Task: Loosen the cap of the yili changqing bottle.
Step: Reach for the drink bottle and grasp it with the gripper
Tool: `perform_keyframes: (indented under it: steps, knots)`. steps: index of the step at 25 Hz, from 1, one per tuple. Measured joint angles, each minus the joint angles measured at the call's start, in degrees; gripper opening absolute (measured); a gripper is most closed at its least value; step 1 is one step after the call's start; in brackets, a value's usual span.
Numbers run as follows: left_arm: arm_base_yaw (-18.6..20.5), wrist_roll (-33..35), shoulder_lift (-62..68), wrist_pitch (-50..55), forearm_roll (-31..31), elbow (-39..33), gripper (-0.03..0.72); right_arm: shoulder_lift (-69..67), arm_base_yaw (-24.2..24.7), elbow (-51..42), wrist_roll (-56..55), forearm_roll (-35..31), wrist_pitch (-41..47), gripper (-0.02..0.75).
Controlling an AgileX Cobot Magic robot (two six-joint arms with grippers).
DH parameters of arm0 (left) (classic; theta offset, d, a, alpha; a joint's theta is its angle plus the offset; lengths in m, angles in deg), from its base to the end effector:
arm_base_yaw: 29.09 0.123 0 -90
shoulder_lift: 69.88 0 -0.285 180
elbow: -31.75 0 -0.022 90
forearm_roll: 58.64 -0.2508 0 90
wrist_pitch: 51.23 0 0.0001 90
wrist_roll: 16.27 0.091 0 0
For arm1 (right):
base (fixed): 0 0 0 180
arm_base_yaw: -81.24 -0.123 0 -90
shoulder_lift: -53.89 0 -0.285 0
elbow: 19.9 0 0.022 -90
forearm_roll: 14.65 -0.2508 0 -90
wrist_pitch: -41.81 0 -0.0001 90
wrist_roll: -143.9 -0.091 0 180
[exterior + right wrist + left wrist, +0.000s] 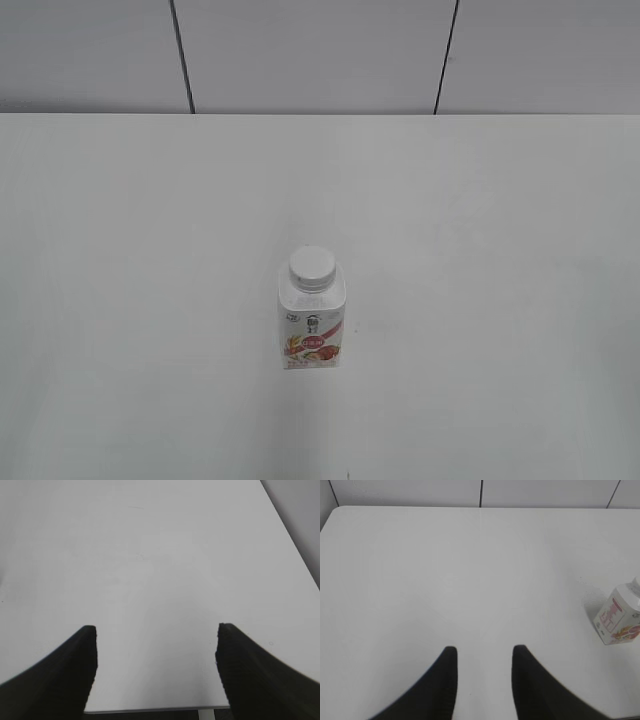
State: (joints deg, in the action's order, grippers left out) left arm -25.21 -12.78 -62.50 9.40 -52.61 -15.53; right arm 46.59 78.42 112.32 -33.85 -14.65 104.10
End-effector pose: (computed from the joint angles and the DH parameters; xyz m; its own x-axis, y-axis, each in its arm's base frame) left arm -0.0082 -0.0089 0.2840 -0.4239 -0.0196 -0.9055 0.0192 0.9993 -0.0306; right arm -0.0089 -0.0004 0.2789 -0.4569 -0.0618 -0.8874 -0.0672 0.9971 -0.0349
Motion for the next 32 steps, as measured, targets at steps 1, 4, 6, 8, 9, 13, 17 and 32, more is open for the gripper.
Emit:
perform_keyframes:
  steps: [1, 4, 6, 8, 9, 13, 17, 32]
  knots:
    - [0.0, 0.0, 0.0, 0.0, 0.0, 0.0, 0.239, 0.0, 0.0, 0.0, 0.0, 0.0, 0.0, 0.585]
    - [0.0, 0.0, 0.0, 0.0, 0.0, 0.0, 0.239, 0.0, 0.0, 0.0, 0.0, 0.0, 0.0, 0.585]
    - [0.0, 0.0, 0.0, 0.0, 0.0, 0.0, 0.239, 0.0, 0.0, 0.0, 0.0, 0.0, 0.0, 0.585]
    - [0.0, 0.0, 0.0, 0.0, 0.0, 0.0, 0.239, 0.0, 0.0, 0.0, 0.0, 0.0, 0.0, 0.585]
    - [0.0, 0.0, 0.0, 0.0, 0.0, 0.0, 0.239, 0.0, 0.0, 0.0, 0.0, 0.0, 0.0, 0.585]
    - [0.0, 0.0, 0.0, 0.0, 0.0, 0.0, 0.239, 0.0, 0.0, 0.0, 0.0, 0.0, 0.0, 0.585]
    - [0.0, 0.0, 0.0, 0.0, 0.0, 0.0, 0.239, 0.0, 0.0, 0.0, 0.0, -0.4, 0.0, 0.585]
    - [0.0, 3.0, 8.2, -18.1, 0.1, 0.5, 0.442, 0.0, 0.0, 0.0, 0.0, -0.4, 0.0, 0.585]
